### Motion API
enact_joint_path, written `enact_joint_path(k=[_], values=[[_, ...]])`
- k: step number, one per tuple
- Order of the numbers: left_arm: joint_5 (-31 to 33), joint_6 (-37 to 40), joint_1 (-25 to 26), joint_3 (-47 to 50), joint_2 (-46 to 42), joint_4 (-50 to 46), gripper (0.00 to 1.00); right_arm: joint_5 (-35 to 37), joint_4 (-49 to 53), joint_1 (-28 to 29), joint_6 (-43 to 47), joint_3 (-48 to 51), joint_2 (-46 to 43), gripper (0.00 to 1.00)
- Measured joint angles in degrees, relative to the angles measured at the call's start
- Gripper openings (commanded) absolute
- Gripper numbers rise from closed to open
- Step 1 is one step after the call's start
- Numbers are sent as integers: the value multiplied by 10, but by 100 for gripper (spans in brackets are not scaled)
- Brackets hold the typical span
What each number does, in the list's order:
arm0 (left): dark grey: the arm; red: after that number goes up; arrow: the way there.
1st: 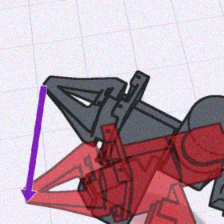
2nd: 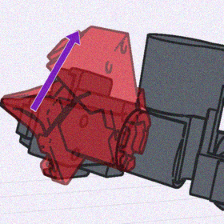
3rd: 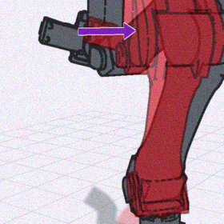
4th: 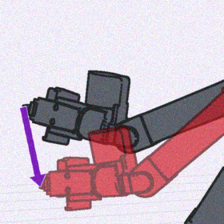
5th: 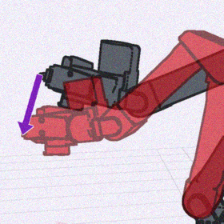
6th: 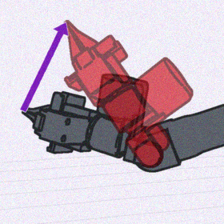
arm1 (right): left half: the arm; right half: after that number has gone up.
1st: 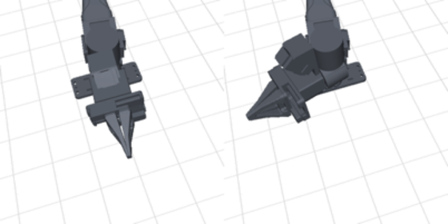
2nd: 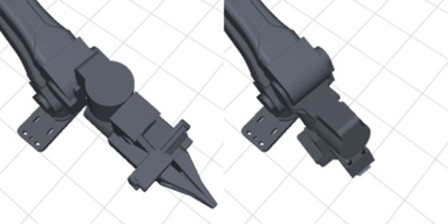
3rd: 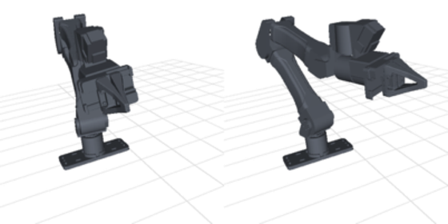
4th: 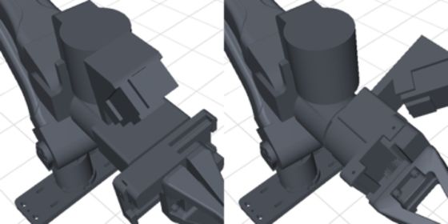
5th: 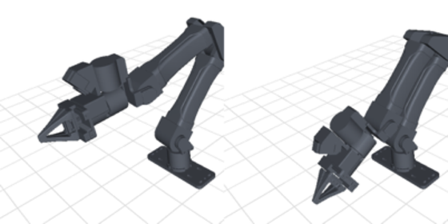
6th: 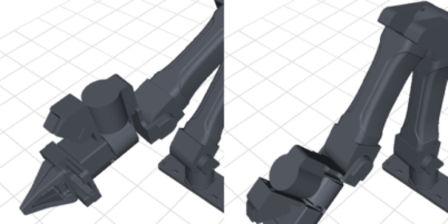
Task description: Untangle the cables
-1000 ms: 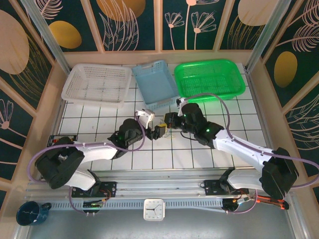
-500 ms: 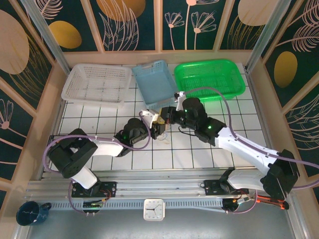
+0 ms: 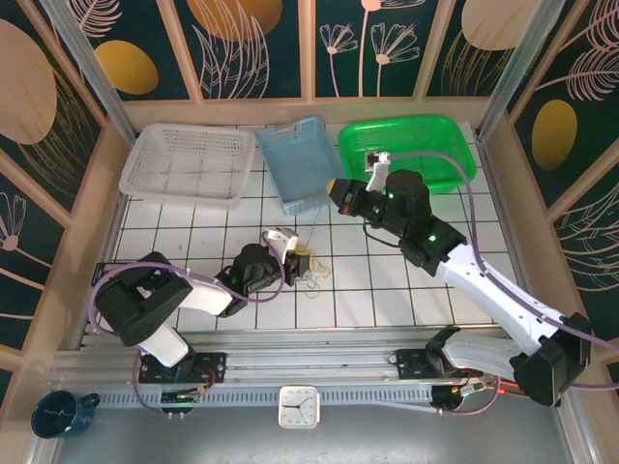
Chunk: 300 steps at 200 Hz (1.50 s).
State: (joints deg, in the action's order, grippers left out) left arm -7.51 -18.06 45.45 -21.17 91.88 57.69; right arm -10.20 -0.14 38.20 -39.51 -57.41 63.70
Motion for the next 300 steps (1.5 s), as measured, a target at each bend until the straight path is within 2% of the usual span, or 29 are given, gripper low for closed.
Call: enact_joint_path(k=[39, 137, 176, 193, 220, 251, 300], values=[[0, -3, 0, 2, 0, 4, 31, -18, 1, -22, 0, -33, -3, 0], [0, -7, 0, 2, 23, 32, 30, -81, 11, -30, -4, -147, 26, 0], [0, -7, 0, 4, 33, 32, 32, -108, -17, -43, -26, -167, 35, 0], [0, -12, 0, 6, 33, 32, 37, -120, -27, -44, -32, -168, 40, 0], [3, -17, 0, 15, 17, 21, 54, -125, -44, -44, -35, -151, 41, 0], [6, -16, 0, 28, -44, -11, 73, -124, -52, -44, -34, -104, 36, 0], [12, -8, 0, 33, -137, -53, 84, -119, -52, -32, -28, -52, 23, 0]])
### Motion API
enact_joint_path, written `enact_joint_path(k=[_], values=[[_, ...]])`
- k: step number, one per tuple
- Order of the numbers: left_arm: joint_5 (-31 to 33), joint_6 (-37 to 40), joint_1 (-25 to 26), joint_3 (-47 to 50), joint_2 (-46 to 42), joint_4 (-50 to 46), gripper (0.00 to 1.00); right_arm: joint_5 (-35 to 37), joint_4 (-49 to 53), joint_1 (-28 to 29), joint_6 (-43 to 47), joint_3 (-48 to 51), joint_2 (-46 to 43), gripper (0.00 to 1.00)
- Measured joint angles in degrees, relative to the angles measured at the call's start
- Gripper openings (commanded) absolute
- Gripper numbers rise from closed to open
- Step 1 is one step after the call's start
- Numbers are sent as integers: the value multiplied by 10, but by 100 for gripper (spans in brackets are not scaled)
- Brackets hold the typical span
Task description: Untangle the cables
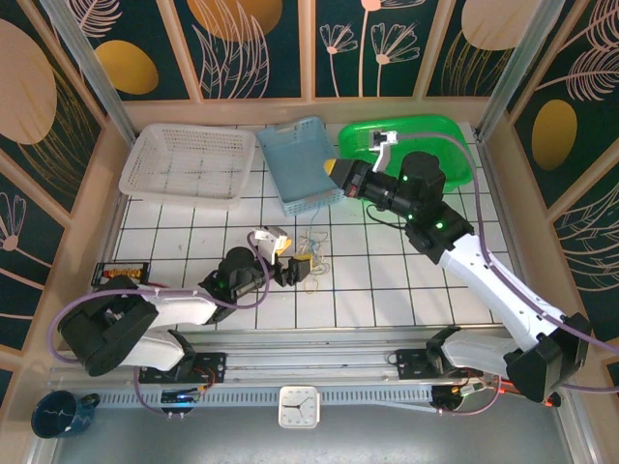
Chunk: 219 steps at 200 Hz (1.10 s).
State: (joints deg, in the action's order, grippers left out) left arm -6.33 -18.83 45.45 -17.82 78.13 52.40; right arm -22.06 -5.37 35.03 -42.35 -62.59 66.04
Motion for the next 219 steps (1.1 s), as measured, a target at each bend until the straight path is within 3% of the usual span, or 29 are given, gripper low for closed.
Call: enact_joint_path(k=[36, 84, 139, 192, 219], values=[[8, 14, 0, -17, 0, -27, 85, 10, 0, 29, 8, 3, 0, 0], [38, 23, 0, -70, 65, -22, 80, 16, 6, 51, 20, -4, 0, 0], [65, 28, 0, -83, 116, -3, 62, 27, 14, 58, 20, -11, -3, 0], [62, 29, 0, -84, 148, 27, 26, 31, 34, 57, 31, -55, -7, 0], [51, 25, 0, -84, 162, 55, 24, 28, 53, 35, 35, -98, -6, 0]])
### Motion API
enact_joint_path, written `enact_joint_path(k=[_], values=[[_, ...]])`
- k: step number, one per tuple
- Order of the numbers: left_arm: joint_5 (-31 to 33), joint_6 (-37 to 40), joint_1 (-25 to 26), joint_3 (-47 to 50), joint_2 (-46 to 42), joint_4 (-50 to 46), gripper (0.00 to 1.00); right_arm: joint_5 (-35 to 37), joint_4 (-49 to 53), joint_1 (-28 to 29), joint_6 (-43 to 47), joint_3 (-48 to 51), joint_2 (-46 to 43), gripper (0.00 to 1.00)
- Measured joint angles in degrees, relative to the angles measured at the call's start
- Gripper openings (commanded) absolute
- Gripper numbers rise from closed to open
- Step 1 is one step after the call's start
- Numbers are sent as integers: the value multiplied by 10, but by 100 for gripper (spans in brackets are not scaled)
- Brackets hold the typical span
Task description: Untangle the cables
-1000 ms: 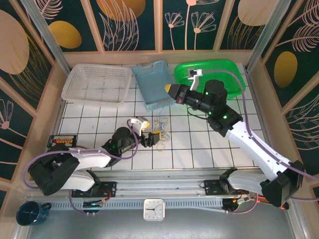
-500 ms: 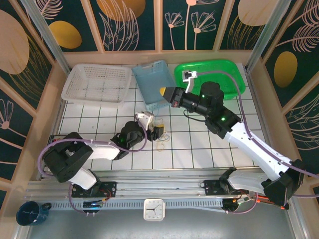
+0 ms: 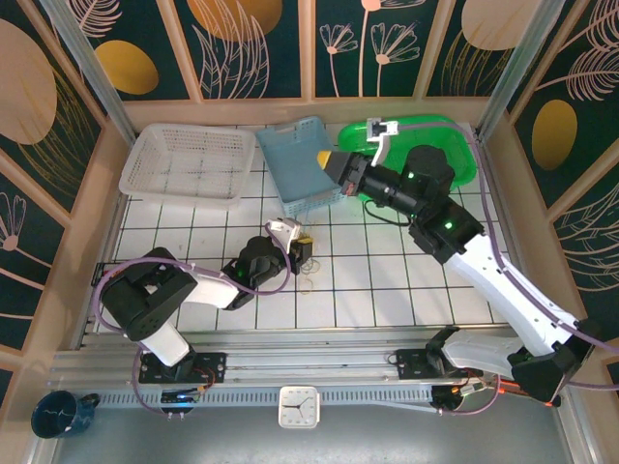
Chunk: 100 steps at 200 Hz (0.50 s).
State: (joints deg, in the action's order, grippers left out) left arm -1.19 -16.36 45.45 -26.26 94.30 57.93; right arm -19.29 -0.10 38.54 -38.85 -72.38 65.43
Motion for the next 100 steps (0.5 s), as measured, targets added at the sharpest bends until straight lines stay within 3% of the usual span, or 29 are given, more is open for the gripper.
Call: enact_joint_path(k=[49, 100], values=[[-9, -10, 0, 13, 3, 37, 14, -29, -1, -79, -16, -52, 9, 0], [-14, -20, 1, 37, 10, 49, 19, -59, -19, -132, -46, -86, 11, 0]])
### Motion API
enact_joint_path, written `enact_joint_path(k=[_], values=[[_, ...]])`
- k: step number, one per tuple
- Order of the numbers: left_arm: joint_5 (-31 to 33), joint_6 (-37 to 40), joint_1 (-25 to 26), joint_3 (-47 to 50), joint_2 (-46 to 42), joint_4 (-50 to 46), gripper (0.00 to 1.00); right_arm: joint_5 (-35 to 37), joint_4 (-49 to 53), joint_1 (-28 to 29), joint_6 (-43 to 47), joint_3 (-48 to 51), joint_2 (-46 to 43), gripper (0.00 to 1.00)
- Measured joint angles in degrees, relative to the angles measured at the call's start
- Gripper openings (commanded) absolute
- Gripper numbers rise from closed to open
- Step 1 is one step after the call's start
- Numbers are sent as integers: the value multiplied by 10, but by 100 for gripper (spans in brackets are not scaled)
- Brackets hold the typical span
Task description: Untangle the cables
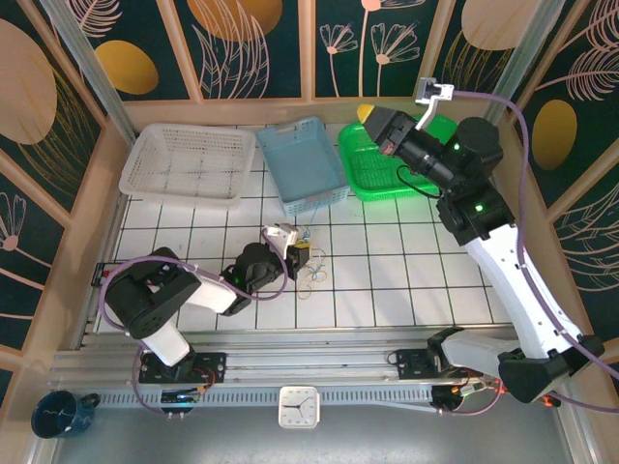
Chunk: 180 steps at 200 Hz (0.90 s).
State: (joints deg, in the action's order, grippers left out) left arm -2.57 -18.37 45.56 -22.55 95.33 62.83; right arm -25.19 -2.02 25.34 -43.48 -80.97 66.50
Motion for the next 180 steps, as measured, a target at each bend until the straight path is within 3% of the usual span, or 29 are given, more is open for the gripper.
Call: enact_joint_path(k=[79, 112, 136, 180], values=[[0, -17, 0, 29, 21, -5, 17, -30, -57, -64, -38, -97, 14, 0], [0, -21, 0, 31, 21, -4, 21, -44, -85, -78, -54, -125, 24, 0], [0, -28, 0, 33, 19, -8, 36, -50, -87, -79, -56, -125, 28, 0], [-4, -43, 0, 33, -47, -44, 81, -48, -85, -91, -53, -100, 29, 0]])
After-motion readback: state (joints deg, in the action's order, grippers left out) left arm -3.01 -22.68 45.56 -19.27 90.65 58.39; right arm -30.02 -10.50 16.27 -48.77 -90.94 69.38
